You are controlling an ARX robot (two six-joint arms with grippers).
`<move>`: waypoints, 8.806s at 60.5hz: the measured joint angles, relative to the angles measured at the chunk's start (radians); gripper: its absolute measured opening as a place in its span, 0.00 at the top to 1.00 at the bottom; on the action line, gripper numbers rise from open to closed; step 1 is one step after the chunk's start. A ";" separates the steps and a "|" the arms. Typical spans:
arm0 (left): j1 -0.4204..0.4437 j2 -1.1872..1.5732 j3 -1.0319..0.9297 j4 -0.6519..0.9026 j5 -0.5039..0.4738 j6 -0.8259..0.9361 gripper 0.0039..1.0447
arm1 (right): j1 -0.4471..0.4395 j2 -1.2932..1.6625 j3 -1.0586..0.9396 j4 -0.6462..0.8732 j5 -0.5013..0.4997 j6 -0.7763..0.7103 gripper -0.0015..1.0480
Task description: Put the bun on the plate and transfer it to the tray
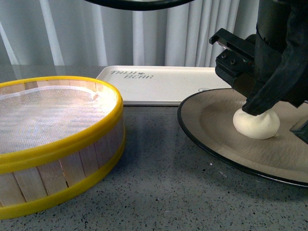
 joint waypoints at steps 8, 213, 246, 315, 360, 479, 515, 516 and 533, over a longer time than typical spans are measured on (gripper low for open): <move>0.009 -0.003 0.032 -0.005 0.019 -0.040 0.13 | 0.000 0.000 0.000 0.000 0.000 0.000 0.08; 0.857 -1.915 -1.588 0.366 0.217 -0.294 0.06 | -0.196 0.998 0.457 0.164 -0.227 0.861 0.08; 0.857 -1.915 -1.588 0.366 0.217 -0.294 0.06 | 0.031 1.100 0.479 0.195 -0.275 1.225 0.08; 0.857 -1.915 -1.588 0.366 0.217 -0.294 0.06 | 0.045 1.030 0.441 0.150 -0.319 1.210 0.97; 0.857 -1.915 -1.588 0.366 0.217 -0.294 0.06 | -0.043 1.738 1.213 0.174 -0.346 1.162 0.97; 0.857 -1.915 -1.588 0.366 0.217 -0.294 0.06 | 0.085 2.052 1.518 0.077 -0.360 1.275 0.97; 0.857 -1.915 -1.588 0.366 0.217 -0.294 0.06 | 0.080 2.052 1.484 0.064 -0.328 1.269 0.97; 0.857 -1.915 -1.588 0.366 0.217 -0.294 0.06 | 0.081 2.052 1.484 0.064 -0.326 1.269 0.97; 0.857 -1.915 -1.588 0.366 0.217 -0.294 0.06 | 0.090 2.052 1.481 0.036 -0.307 1.269 0.59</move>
